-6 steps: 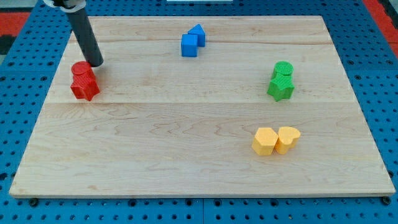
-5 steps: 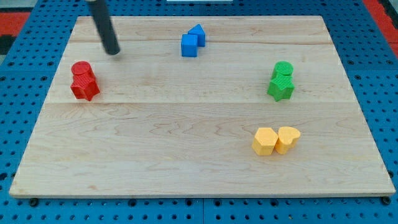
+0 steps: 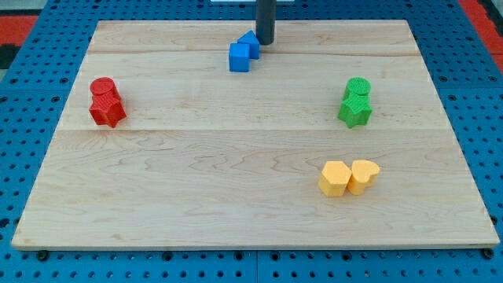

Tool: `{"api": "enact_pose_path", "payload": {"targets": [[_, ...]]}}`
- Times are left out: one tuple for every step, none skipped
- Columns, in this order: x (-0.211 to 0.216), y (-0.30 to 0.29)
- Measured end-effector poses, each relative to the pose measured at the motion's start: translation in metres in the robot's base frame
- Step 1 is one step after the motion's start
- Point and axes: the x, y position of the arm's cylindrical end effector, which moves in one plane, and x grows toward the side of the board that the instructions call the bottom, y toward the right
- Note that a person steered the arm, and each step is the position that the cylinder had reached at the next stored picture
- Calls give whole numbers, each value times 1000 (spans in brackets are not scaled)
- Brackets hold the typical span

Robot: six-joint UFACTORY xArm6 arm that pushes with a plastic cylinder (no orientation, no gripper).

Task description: Place the blue blocks below the red blocks

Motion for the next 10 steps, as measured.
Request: {"api": "enact_pose_path", "payload": {"targets": [[29, -22], [17, -19], [-15, -7], [-46, -5], [-19, -29], [8, -29], [29, -29], [56, -35], [84, -47], [95, -71]]}}
